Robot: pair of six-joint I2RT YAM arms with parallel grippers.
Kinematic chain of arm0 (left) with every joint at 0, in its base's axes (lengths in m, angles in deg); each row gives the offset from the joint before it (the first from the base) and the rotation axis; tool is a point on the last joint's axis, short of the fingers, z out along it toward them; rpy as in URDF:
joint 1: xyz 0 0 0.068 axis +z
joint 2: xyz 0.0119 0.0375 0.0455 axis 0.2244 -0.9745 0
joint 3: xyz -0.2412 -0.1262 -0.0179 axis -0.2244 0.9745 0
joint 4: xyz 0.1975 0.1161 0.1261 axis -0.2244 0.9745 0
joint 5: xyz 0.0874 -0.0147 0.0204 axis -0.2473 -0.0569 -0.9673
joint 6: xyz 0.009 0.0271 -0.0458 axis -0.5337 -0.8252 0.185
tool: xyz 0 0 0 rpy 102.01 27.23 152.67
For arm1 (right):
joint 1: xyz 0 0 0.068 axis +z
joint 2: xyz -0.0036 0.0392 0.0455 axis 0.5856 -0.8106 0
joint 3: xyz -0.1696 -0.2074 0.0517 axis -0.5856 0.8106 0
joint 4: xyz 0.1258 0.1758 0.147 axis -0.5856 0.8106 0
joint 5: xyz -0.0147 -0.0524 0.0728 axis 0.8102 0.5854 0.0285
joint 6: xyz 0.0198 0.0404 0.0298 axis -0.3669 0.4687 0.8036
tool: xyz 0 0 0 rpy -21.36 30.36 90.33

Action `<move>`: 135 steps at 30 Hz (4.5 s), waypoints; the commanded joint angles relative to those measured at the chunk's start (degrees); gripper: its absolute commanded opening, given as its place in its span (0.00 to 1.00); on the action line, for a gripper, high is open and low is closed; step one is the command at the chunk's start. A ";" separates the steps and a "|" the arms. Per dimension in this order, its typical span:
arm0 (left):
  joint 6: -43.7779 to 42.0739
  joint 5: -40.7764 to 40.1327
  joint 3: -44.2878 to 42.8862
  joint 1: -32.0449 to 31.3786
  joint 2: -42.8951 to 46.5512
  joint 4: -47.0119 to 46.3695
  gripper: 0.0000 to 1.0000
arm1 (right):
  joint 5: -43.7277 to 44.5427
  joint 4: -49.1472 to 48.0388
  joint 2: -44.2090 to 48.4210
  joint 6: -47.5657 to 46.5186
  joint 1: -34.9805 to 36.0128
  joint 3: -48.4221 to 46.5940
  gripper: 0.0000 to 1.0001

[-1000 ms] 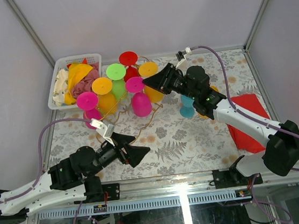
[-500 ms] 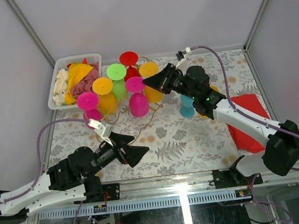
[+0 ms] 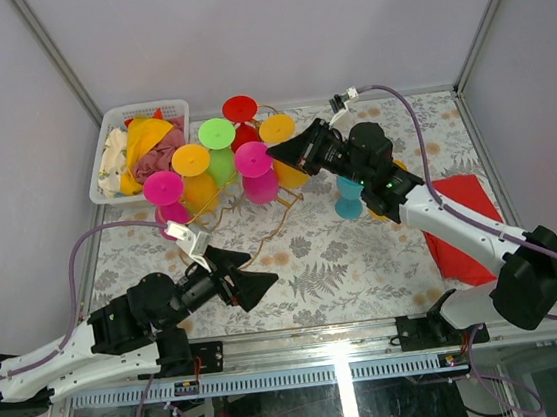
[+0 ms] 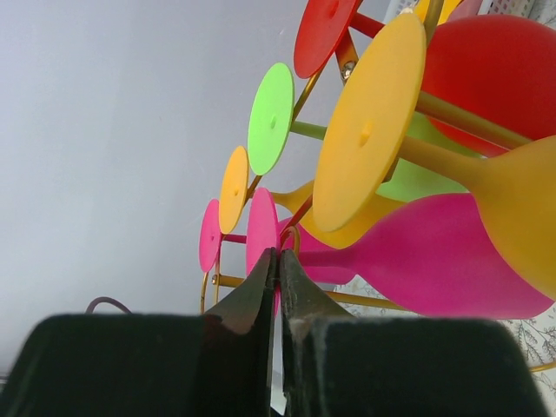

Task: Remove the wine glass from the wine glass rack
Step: Pick up the wine glass from the wine rack, then place the wine glass at the center of the board.

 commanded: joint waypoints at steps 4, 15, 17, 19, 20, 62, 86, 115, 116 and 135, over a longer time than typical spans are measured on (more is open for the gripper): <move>-0.25 -0.86 -0.39 0.10 -0.05 -1.07 1.00 | -0.17 -5.23 3.82 2.76 0.56 0.36 0.00; 0.09 -0.55 -0.28 0.10 -0.03 -1.00 1.00 | 3.83 -8.49 7.25 5.99 0.53 4.95 0.00; 0.18 -0.68 -0.31 0.09 0.14 -0.92 1.00 | 4.28 -8.50 7.57 6.10 0.54 5.50 0.00; 0.34 -0.72 -0.18 0.11 0.27 -0.84 1.00 | 4.26 -8.59 7.76 6.22 0.54 5.85 0.00; 0.42 -0.73 -0.15 0.07 0.33 -0.82 1.00 | 4.10 -8.63 7.85 6.36 0.56 6.06 0.00; 5.36 1.16 3.82 0.07 -0.97 -16.89 1.00 | -19.32 6.82 24.27 -18.53 0.52 16.29 0.00; 8.90 -2.83 7.45 0.14 -10.06 -34.75 0.49 | -28.83 8.52 31.13 -25.70 0.52 18.69 0.00; 4.57 3.07 3.29 0.08 -13.83 -33.48 0.05 | -33.66 4.98 26.31 -24.61 2.13 17.23 0.08; 4.58 3.06 3.29 0.12 -13.69 -33.10 0.05 | -33.57 4.69 26.35 -24.47 2.14 17.35 0.04; 7.88 7.73 5.10 0.11 -15.11 -37.34 0.49 | -26.94 -13.27 30.66 -17.02 2.14 26.30 0.00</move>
